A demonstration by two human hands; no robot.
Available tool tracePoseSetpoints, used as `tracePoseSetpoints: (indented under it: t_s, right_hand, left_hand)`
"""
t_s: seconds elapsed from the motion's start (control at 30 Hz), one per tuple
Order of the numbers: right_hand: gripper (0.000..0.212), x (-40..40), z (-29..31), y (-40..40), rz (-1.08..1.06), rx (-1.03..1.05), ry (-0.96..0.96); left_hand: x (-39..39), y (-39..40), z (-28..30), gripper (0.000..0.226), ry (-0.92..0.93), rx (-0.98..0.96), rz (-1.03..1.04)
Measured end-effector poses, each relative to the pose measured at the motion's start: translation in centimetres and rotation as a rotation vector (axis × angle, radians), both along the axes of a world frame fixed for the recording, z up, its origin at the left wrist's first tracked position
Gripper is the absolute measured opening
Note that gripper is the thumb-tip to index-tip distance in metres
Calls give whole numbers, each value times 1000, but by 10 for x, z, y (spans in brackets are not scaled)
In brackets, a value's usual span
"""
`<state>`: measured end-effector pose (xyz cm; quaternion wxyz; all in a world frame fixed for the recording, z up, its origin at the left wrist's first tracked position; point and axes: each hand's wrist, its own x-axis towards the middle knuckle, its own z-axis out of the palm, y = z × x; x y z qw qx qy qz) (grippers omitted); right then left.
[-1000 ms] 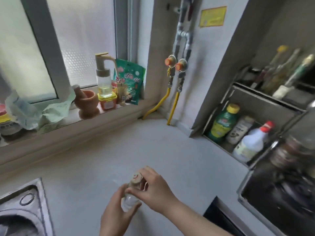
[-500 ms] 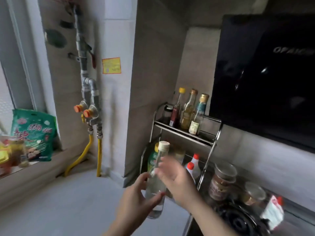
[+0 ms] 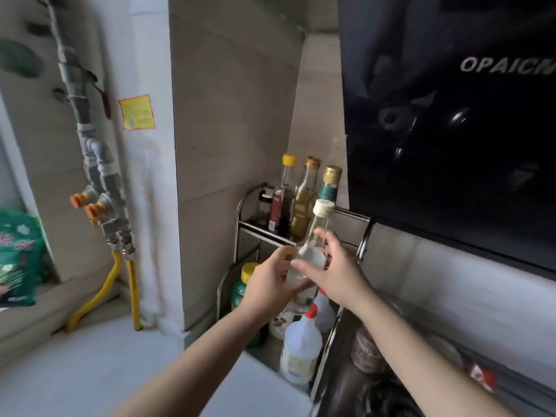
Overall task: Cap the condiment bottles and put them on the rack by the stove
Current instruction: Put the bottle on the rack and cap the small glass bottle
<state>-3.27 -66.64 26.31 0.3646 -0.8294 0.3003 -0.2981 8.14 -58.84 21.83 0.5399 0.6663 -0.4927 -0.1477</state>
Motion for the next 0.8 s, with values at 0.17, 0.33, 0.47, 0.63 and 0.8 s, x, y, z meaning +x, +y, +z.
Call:
tracePoseSetpoints:
  t_s: [0.17,0.33,0.47,0.63,0.8]
  right_hand:
    - [56,23,-50,2,-20,119,95]
    - [46,47,-83,-13,-88,207,180]
    - [32,61,-97,-22,-105,254,224]
    - [34,76,-114,-32,-108,206,247]
    - [26,84,-127,-44,-114,71,319]
  left_hand:
    - [16,-3,-49,68,25,120,20]
    - [33,-9,-96,66,65,206,89]
    - [46,-16,-132,72,134,290,114]
    - [51,-31,-163,75,189,332,81]
    - [53,-42,-190,75,221,408,127]
